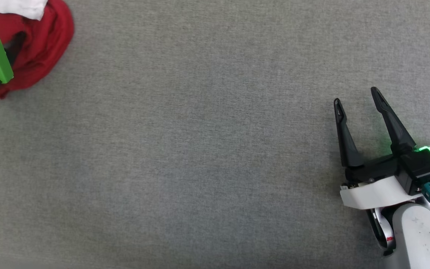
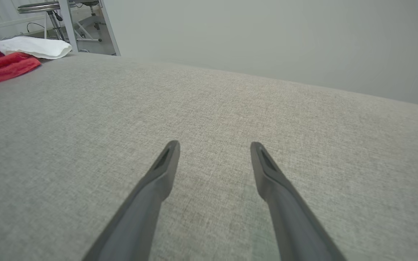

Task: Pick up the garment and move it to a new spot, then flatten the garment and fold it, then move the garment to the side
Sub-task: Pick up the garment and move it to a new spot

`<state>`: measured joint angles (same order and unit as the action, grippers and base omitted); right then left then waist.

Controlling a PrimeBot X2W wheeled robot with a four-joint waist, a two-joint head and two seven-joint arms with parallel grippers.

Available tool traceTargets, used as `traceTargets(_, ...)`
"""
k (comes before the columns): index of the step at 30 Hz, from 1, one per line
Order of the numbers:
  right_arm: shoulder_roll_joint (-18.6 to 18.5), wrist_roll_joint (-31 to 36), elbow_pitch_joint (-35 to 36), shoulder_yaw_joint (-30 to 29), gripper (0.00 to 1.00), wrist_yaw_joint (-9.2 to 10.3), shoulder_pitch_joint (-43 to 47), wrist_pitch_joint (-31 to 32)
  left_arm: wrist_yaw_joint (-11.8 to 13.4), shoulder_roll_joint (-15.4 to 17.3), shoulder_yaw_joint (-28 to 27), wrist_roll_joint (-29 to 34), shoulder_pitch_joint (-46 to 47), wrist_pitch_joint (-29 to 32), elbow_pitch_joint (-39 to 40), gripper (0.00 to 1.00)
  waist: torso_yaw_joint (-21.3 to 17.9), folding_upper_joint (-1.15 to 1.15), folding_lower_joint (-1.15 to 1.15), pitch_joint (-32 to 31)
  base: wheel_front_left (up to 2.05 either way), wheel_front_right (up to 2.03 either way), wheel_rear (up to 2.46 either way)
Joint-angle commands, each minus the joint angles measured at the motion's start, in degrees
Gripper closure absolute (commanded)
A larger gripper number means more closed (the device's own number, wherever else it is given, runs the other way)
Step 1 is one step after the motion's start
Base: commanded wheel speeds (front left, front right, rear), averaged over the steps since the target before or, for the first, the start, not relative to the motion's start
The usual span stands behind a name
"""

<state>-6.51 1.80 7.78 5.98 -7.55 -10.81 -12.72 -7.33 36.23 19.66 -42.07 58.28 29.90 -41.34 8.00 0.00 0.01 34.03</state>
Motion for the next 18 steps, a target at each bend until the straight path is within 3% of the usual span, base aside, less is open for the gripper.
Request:
traceTargets(1, 0.2, 0.3, 0.0, 0.4, 0.0, 0.06, -1.1, -0.5, -0.1, 0.5, 0.1, -0.7, 1.6, 0.9, -0.9, 0.0, -3.4, 0.0, -0.01, 3.4, 0.0, 0.0, 0.0)
traceTargets(8, 0.8, 0.6, -1.3, 1.3, 0.0, 0.06, -1.8, -1.2, -0.1, -0.8, 1.2, -3.9, 1.1, 7.4, -6.4, 0.0, -4.6, 0.0, -0.01, 4.0, 0.0, 0.0, 0.0)
traceTargets(11, 0.8, 0.6, -1.8, 0.8, 0.0, 0.06, -1.8, -1.4, -0.1, -0.7, 1.9, -5.0, -0.2, 8.6, -6.3, 1.0, -4.4, 0.0, -0.01, 3.2, 0.0, 0.0, 0.0)
traceTargets(18, 1.0, 1.2, -3.0, 0.4, 0.0, 0.06, -1.6, -1.6, 0.7, -0.3, 1.0, -4.2, -1.6, -0.1, -5.8, 1.0, -3.2, 0.0, -0.01, -0.5, 0.0, 0.0, 0.0)
